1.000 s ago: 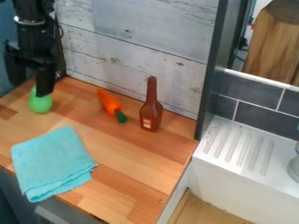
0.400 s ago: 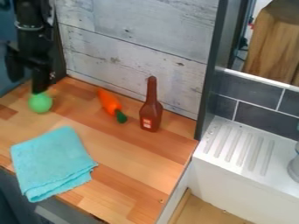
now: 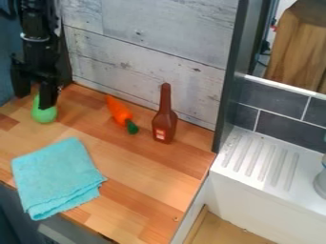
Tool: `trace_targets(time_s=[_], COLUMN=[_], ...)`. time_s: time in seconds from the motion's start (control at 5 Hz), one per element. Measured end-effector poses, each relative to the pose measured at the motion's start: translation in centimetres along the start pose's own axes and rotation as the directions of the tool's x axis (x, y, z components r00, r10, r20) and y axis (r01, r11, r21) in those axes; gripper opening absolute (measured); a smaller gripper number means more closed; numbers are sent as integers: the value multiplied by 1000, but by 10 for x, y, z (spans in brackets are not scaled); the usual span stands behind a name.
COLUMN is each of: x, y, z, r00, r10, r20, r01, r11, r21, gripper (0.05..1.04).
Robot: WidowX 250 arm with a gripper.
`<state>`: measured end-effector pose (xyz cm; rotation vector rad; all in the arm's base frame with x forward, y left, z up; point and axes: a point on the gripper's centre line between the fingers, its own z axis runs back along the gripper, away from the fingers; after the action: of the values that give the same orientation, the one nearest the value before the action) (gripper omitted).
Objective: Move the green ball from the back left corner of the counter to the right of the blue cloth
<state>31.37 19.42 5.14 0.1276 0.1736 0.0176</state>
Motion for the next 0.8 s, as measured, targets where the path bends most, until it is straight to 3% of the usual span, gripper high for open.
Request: trace_targets(time_s=[0.2, 0.6, 0.8], x=[6, 10, 6], y=[2, 5, 0], z=[-8, -7, -5], r00=[1000, 1000, 1000], r10=[12, 18, 13], r20=[-14, -2, -5], r01=[-12, -18, -14], r11=[1000, 1000, 998], r21=[2, -20, -60], gripper=[940, 488, 458])
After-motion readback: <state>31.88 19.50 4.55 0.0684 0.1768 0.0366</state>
